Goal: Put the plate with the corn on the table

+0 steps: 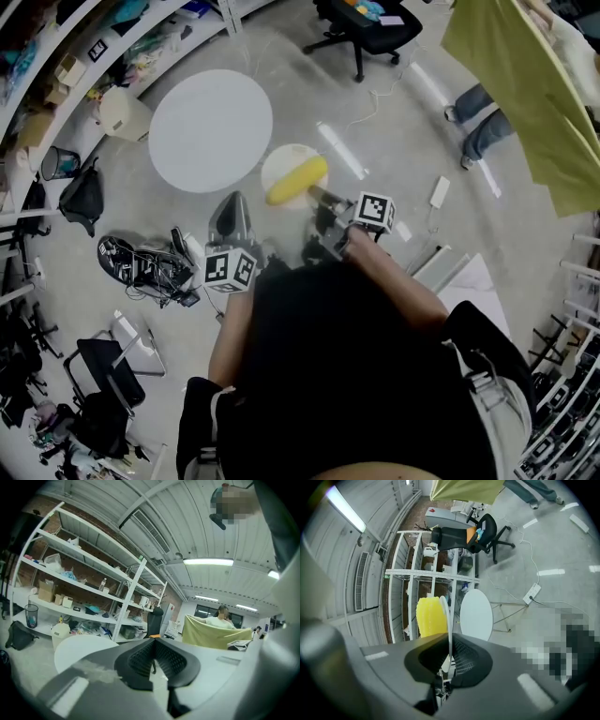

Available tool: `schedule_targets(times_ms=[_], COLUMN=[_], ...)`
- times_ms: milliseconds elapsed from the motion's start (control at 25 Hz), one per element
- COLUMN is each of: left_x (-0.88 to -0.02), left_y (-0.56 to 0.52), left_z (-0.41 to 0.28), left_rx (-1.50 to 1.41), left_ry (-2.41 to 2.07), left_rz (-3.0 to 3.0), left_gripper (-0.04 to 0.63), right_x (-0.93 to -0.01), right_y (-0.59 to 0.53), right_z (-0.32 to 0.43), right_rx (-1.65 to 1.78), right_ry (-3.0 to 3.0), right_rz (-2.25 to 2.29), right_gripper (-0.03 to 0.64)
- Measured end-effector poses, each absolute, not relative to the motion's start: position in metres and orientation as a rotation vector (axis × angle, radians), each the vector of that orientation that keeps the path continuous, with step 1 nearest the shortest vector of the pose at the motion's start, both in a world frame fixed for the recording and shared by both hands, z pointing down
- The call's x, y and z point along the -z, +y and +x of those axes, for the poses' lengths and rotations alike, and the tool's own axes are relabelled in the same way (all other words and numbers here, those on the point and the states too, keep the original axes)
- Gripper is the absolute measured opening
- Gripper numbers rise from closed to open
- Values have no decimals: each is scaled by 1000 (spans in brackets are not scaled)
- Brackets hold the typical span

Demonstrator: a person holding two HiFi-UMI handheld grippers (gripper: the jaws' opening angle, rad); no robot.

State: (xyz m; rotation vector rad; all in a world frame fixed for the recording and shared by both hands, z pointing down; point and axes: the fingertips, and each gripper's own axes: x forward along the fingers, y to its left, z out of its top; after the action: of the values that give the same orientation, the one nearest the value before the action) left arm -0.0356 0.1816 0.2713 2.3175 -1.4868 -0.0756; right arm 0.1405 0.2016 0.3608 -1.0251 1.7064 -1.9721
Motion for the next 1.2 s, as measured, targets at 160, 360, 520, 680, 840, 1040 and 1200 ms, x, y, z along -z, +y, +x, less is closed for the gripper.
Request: schedule_targets(times_ms=[160, 360, 520, 680, 840, 1040, 1200], left_x=[-272, -270, -268, -268, -267, -266, -269], left_y=[179, 176, 179, 181, 182, 179, 174], left_z=[-34, -26, -19, -16, -14, -15, -15], left_rx=[79, 91, 98, 100, 103, 115, 123], left_ry=[-1517, -1563, -1609, -1646, -1673, -1685, -1678], left_rz=[2299, 2270, 2249, 2232, 2218, 2214, 2218], left_gripper=[5, 5, 5, 5, 5, 5, 5], right_x=[-360, -357, -358, -358, -360, -362, -364], right_y=[195, 182, 179, 174, 172, 171, 166], right_z=[146, 152, 159, 160, 159, 157, 156], right_rx=[1969, 1955, 1992, 2003, 2027, 2034, 2033], right_ry=[1735, 1782, 1780, 1814, 1819, 1833, 1852], right_rz=[-1018, -968, -973, -951, -929, -911, -916], right_gripper=[21, 22, 21, 22, 22, 22, 23])
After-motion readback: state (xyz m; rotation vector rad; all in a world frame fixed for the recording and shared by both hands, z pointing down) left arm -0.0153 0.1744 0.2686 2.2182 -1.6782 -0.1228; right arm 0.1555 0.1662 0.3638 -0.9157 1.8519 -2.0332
